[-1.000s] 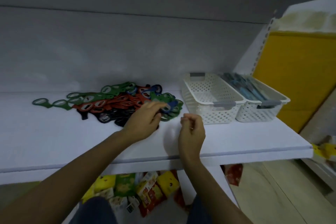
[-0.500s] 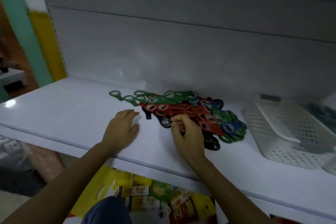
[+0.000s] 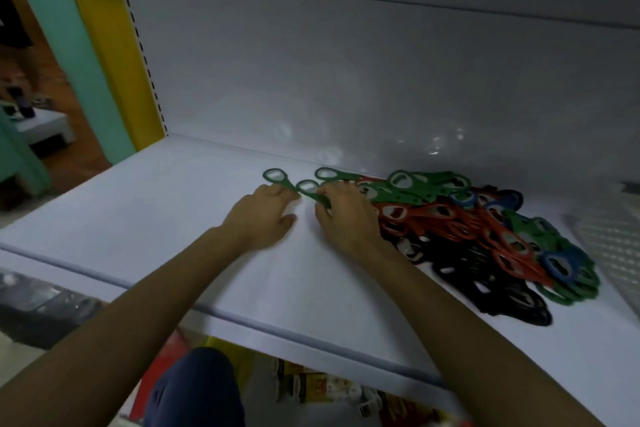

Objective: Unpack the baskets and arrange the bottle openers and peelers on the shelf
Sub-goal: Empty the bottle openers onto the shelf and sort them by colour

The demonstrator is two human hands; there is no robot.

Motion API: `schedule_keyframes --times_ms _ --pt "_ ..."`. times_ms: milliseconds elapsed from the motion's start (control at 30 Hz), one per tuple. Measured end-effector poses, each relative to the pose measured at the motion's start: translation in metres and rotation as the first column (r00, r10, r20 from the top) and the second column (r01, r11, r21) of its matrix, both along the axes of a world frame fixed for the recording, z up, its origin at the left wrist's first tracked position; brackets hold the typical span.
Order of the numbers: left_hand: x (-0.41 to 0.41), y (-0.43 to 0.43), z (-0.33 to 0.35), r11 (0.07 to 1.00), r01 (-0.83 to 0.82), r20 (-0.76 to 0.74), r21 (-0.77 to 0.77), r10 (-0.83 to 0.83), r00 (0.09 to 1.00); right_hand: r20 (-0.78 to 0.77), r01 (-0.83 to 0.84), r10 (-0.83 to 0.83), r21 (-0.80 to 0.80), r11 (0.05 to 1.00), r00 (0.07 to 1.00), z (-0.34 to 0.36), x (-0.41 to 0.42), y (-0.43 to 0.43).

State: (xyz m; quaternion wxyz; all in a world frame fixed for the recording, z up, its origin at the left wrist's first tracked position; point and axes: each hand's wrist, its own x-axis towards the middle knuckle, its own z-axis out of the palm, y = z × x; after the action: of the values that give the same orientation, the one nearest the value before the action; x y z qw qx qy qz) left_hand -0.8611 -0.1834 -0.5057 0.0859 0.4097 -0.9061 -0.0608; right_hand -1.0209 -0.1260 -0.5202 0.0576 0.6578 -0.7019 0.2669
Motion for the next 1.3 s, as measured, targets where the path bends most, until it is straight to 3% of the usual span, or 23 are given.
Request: schedule_keyframes --times_ms 133,267,367,467,533,633,767,833,900,933,967,1000,1033,1067,1133,1300 --pt "0.022 -0.034 -0.02 1.0 -0.012 -0.068 -0.01 0.011 0.998 -0.067 -0.008 0.018 0.144 0.99 0.998 -0.015 0.022 -0.016" --pt "0.019 -0.066 -0.022 0.994 0.103 -0.153 -0.047 -0.109 0.982 -0.095 0.066 -0.058 0.078 0.995 0.994 -0.02 0.023 -0.013" --pt "0.009 -0.088 -0.023 0.98 0.188 -0.077 -0.067 -0.193 0.978 -0.139 0.128 -0.128 -0.008 0.992 0.982 -0.02 0.025 -0.009" --pt "0.001 -0.106 -0.021 0.96 0.276 0.023 0.038 -0.277 0.961 -0.132 0.179 -0.172 0.044 0.983 0.976 -0.02 0.025 -0.009" --pt "-0.001 -0.116 -0.02 0.952 0.304 0.012 0.041 -0.304 0.953 -0.117 0.202 -0.193 0.072 0.977 0.974 -0.019 0.028 -0.008" --pt "0.0 -0.116 -0.024 0.925 0.354 0.004 -0.139 -0.357 0.934 -0.178 0.258 -0.243 0.067 0.964 0.953 -0.013 0.036 -0.005" --pt "-0.003 -0.106 -0.021 0.809 0.424 0.172 -0.407 -0.388 0.905 -0.46 0.411 -0.355 0.024 0.911 0.814 0.001 0.053 0.006" --pt "-0.006 -0.1 -0.013 0.724 0.449 0.234 -0.524 -0.384 0.893 -0.412 0.4 -0.399 -0.089 0.912 0.819 0.002 0.056 0.007" --pt "-0.009 -0.097 -0.011 0.852 0.331 0.028 -0.406 -0.351 0.936 -0.336 0.349 -0.38 -0.153 0.925 0.862 0.0 0.058 0.009" --pt "-0.009 -0.093 -0.008 0.946 0.27 -0.187 -0.179 -0.303 0.935 -0.302 0.322 -0.362 -0.176 0.93 0.882 -0.001 0.057 0.01" --pt "-0.009 -0.089 -0.006 0.957 0.259 -0.436 0.135 -0.177 0.883 -0.271 0.303 -0.351 -0.204 0.931 0.896 -0.002 0.056 0.012" --pt "-0.009 -0.082 -0.004 0.84 0.32 -0.625 0.438 0.028 0.78 -0.249 0.287 -0.341 -0.231 0.93 0.906 -0.002 0.055 0.014" --pt "-0.009 -0.074 -0.005 0.672 0.401 -0.688 0.623 0.228 0.689 -0.241 0.275 -0.335 -0.251 0.928 0.911 -0.001 0.055 0.016" --pt "-0.007 -0.065 -0.006 0.533 0.469 -0.689 0.704 0.352 0.634 -0.24 0.255 -0.326 -0.284 0.924 0.915 -0.002 0.055 0.017" --pt "-0.003 -0.054 -0.01 0.445 0.53 -0.691 0.722 0.42 0.589 -0.217 0.238 -0.326 -0.35 0.906 0.92 -0.002 0.055 0.019" --pt "0.011 -0.05 -0.014 0.49 0.609 -0.782 0.623 0.41 0.47 -0.086 0.29 -0.356 -0.419 0.86 0.931 -0.004 0.061 0.02"
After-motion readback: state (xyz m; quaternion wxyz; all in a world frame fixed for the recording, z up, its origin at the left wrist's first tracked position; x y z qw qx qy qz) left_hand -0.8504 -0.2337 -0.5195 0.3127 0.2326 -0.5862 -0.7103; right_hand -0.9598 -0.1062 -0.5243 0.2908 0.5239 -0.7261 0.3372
